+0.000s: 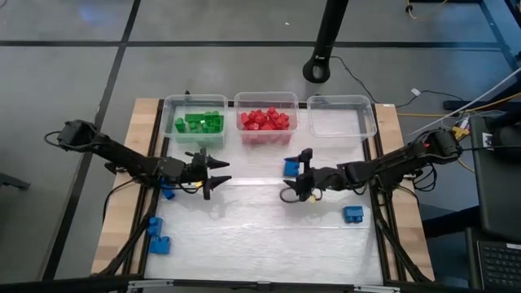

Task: Sort blocks
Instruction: Put the blue game piece into the right transparent bin

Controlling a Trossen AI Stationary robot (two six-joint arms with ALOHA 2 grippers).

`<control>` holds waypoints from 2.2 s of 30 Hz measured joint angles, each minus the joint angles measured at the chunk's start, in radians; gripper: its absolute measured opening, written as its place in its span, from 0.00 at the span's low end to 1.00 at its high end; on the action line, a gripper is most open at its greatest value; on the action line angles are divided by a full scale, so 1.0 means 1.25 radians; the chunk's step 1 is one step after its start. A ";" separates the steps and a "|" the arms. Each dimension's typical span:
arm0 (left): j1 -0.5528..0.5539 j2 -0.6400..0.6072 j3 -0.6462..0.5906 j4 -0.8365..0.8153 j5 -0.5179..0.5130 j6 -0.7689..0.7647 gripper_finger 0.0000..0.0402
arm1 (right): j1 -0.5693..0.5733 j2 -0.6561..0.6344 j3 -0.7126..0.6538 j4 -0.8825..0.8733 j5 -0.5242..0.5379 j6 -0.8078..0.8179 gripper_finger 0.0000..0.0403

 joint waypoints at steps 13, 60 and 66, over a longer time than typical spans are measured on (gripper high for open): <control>-0.002 0.000 0.000 -0.010 0.002 -0.002 0.59 | -0.107 0.049 0.060 -0.234 -0.078 0.191 0.99; -0.002 0.001 0.000 -0.001 0.001 -0.035 0.59 | -0.240 0.231 0.063 -0.203 -0.280 0.361 0.90; -0.002 0.001 0.000 0.002 0.001 -0.035 0.59 | -0.237 0.222 0.063 -0.201 -0.286 0.349 0.72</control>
